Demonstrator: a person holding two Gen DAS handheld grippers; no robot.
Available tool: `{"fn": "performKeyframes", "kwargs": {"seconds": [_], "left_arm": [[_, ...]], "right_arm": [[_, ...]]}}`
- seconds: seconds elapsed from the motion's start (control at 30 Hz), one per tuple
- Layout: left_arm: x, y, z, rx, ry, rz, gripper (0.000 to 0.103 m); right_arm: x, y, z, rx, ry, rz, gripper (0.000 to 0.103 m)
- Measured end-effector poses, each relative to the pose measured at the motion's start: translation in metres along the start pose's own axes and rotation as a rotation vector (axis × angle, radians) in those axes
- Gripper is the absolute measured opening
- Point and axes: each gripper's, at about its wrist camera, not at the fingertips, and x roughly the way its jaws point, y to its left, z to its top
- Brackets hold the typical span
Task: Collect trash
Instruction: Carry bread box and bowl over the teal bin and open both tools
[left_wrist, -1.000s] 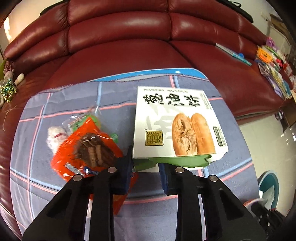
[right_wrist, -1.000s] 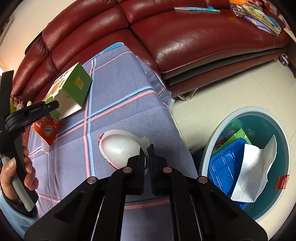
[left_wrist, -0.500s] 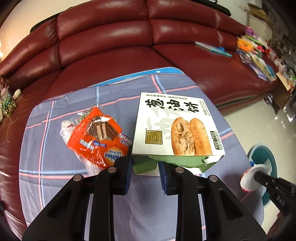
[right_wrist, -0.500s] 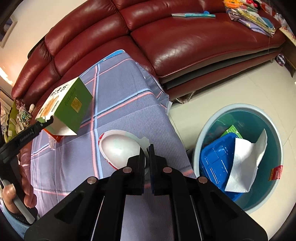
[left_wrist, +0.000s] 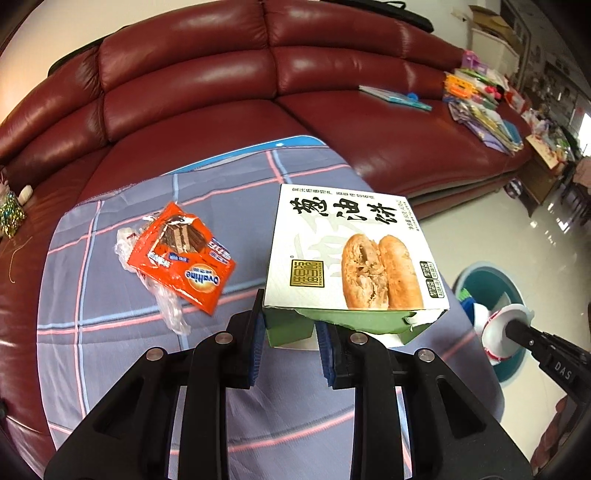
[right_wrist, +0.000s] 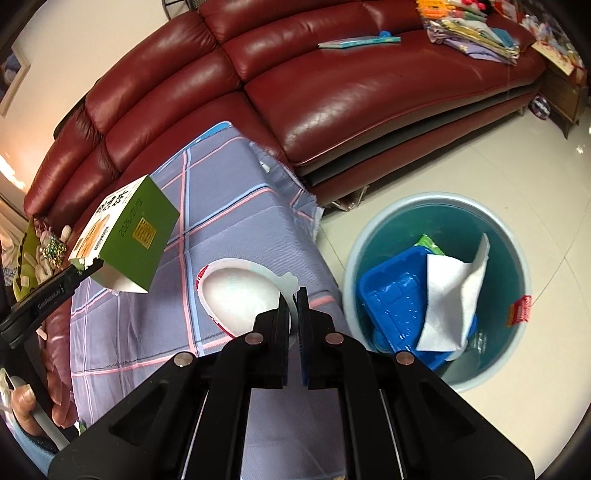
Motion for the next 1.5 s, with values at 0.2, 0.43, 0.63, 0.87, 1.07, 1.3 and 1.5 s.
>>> {"fn": "performKeyframes", "kwargs": {"seconds": [0.2,0.43,0.63,0.87,1.07,1.3,1.5], "left_arm": [[-0.015,-0.022,-0.009,0.058,-0.010,-0.054,0.026],[-0.025,-0.072,-0.010,0.156,-0.018,-0.111,0.026],[-0.014,-0.134,-0.015,0.270,0.013,-0.170,0.026],[0.012,-0.201,-0.021,0.392,0.071,-0.202,0.026],[0.046,-0.248,-0.025,0.439,0.116,-0.216,0.026],[0.081,-0.286,-0.030,0.494,0.177,-0.246,0.041],[0.083,-0.277,-0.033,0.480,0.178,-0.242,0.060]], "right_arm": [[-0.025,-0.028,-0.008,0.038,-0.033,-0.026,0.004],[-0.057,-0.080,-0.016,0.132,-0.085,-0.083,0.004],[-0.078,-0.127,-0.018,0.207,-0.130,-0.120,0.004],[-0.084,-0.162,-0.018,0.257,-0.142,-0.136,0.004],[-0.081,-0.185,-0.015,0.291,-0.132,-0.156,0.004],[-0.071,-0.199,-0.008,0.302,-0.110,-0.183,0.004],[-0.054,-0.196,-0.005,0.293,-0.079,-0.178,0.004]]}}
